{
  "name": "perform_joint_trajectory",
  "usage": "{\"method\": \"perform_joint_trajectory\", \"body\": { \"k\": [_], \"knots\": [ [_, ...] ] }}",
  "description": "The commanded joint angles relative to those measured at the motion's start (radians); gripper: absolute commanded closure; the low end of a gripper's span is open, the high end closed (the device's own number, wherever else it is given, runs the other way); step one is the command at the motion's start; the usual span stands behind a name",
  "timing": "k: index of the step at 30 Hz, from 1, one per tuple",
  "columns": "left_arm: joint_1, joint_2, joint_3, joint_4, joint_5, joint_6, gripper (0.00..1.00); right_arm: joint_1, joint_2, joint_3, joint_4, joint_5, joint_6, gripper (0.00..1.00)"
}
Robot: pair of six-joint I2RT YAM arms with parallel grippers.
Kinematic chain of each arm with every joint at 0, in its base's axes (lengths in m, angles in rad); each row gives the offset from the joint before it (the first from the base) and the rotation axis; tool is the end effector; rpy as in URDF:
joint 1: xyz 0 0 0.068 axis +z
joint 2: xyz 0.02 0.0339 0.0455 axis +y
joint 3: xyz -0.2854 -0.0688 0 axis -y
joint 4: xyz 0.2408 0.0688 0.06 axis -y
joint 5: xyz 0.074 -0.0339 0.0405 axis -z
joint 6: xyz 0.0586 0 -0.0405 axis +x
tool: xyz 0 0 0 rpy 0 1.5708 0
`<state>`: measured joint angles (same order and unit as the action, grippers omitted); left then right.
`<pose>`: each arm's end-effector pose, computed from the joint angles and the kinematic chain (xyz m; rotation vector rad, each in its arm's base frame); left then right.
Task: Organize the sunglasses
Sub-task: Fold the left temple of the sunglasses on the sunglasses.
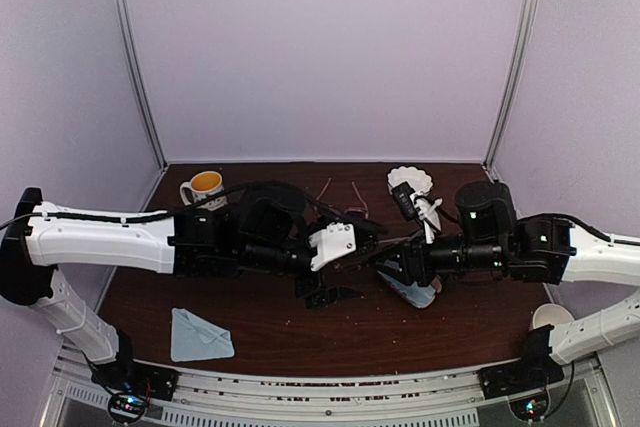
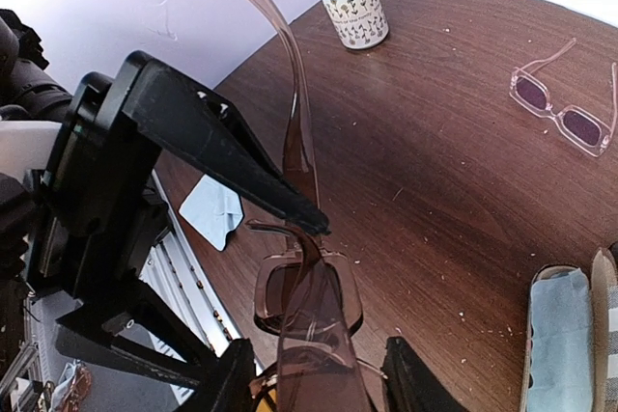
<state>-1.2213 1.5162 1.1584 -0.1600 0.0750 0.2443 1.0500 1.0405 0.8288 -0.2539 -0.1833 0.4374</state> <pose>0.1212 -0.3454 0.3048 1.4782 1.5721 -0.6599 0.1108 0.2146 0.3087 -0.7875 2.0738 1.0745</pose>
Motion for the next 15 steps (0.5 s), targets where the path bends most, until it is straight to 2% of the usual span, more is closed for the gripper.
{"method": "perform_joint_trajectory", "body": {
  "k": [1,7,15],
  "knots": [
    [0.0,0.019,0.041,0.008,-0.017,0.016,0.1,0.009,-0.01,-0.009,0.034,-0.002,-0.019,0.68],
    [-0.001,0.018,0.026,0.008,0.098,0.022,0.16,0.009,-0.01,-0.007,0.044,0.028,-0.014,0.68],
    [-0.004,0.02,0.009,-0.01,0.133,0.019,0.19,0.01,-0.007,0.003,0.051,0.043,-0.014,0.68]
  ]
}}
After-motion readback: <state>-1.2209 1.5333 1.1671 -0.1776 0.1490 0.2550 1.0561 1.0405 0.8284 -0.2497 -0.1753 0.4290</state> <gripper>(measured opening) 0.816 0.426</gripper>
